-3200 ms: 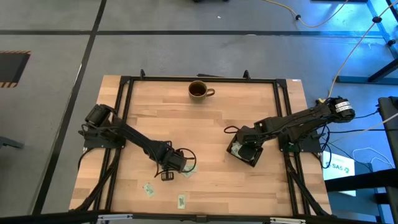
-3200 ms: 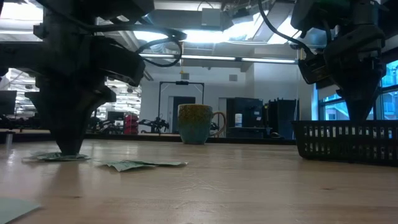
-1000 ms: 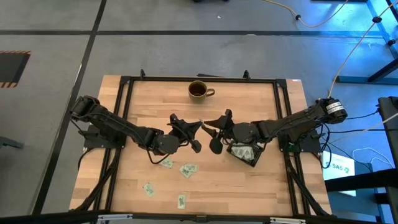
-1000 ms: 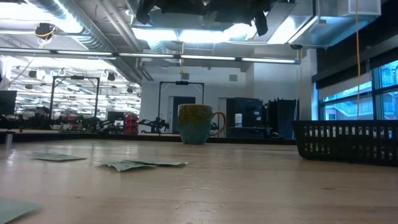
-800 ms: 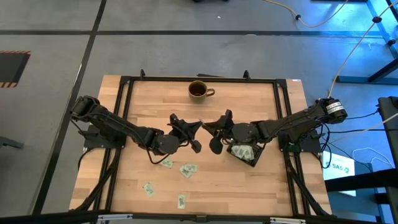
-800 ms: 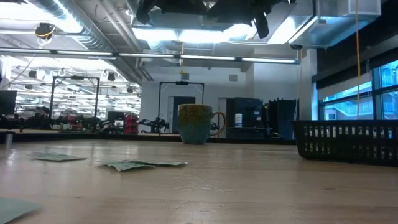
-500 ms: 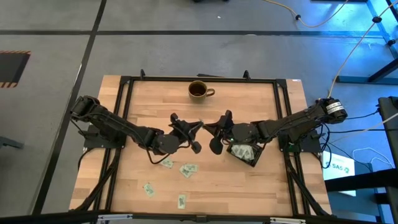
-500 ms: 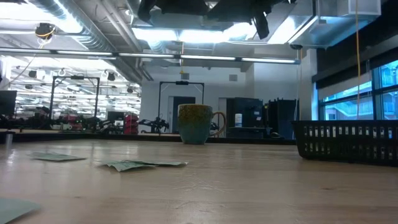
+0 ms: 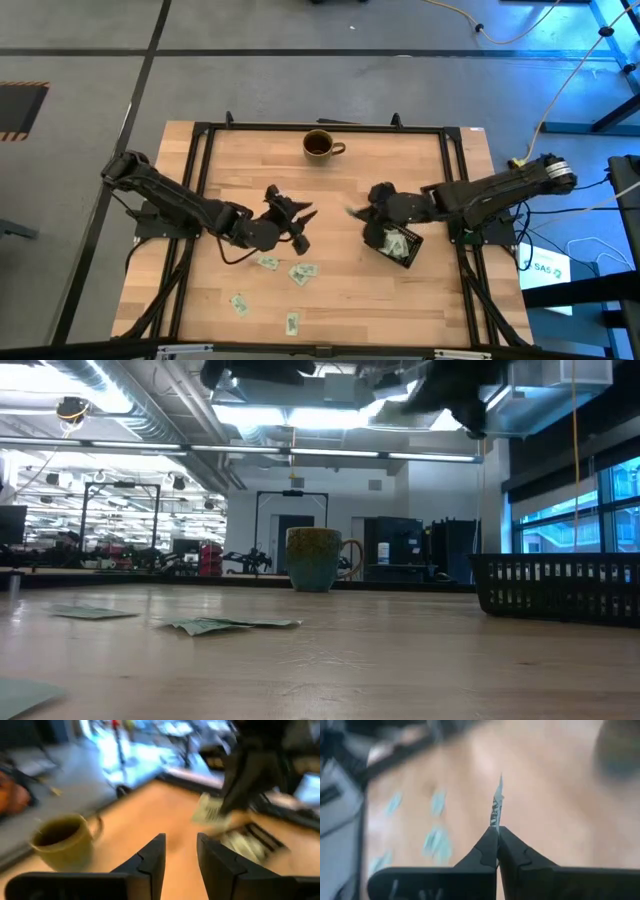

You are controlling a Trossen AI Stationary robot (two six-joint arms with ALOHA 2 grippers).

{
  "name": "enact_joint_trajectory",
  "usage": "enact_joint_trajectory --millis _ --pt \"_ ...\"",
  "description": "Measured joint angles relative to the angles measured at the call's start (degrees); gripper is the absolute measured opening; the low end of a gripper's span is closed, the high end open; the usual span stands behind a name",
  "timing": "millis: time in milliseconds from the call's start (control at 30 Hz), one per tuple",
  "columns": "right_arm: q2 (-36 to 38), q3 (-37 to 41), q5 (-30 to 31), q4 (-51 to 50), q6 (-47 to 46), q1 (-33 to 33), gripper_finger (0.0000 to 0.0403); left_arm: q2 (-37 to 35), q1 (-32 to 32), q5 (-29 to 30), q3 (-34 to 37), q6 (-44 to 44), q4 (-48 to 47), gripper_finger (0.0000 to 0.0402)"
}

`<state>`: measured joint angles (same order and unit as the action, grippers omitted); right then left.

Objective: Pick and place Stevia / Truvia into bins
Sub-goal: Put the stevia packet into the black bin

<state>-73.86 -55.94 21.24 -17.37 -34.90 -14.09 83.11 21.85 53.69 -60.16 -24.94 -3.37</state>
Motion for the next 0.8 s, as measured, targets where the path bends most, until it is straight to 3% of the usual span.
enact_joint_trajectory --millis 133,267,467,800 --pt "3.3 0.0 -14.2 -16.8 -7.2 0.6 0.0002 -1.7 -0.4 -17.4 0.0 -6.2 -8.4 0.0096" --pt "3.3 0.0 -20.9 -27.1 -10.1 0.6 0.0001 -1.2 -0.6 -31.4 0.0 -11.2 -14.7 0.0086" --pt "-0.1 0.0 -26.1 -28.9 -8.2 0.5 0.0001 1.6 -0.6 -37.0 0.0 -16.9 -22.6 0.0077" --pt "-5.0 1.9 -30.1 -30.1 -2.4 2.0 0.0 6.1 -0.4 -44.2 0.0 -19.6 -23.6 0.0074"
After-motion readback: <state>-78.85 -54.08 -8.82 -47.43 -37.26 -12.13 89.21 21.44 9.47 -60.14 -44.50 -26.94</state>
